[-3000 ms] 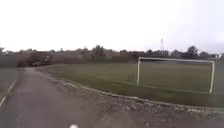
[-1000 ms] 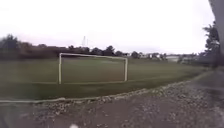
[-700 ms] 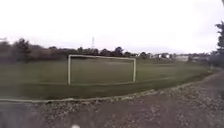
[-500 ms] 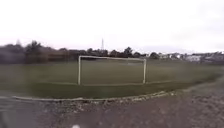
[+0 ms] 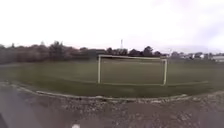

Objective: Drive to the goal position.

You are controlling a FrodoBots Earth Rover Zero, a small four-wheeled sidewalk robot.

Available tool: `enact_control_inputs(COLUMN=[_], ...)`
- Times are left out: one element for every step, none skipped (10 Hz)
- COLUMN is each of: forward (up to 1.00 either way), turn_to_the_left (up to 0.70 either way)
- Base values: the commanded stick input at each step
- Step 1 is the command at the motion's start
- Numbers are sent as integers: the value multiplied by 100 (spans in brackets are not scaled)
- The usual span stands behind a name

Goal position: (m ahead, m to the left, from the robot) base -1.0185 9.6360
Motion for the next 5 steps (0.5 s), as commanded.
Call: enact_control_inputs(forward=[0,0,0,0,0], turn_to_the_left=[70,70,70,70,70])
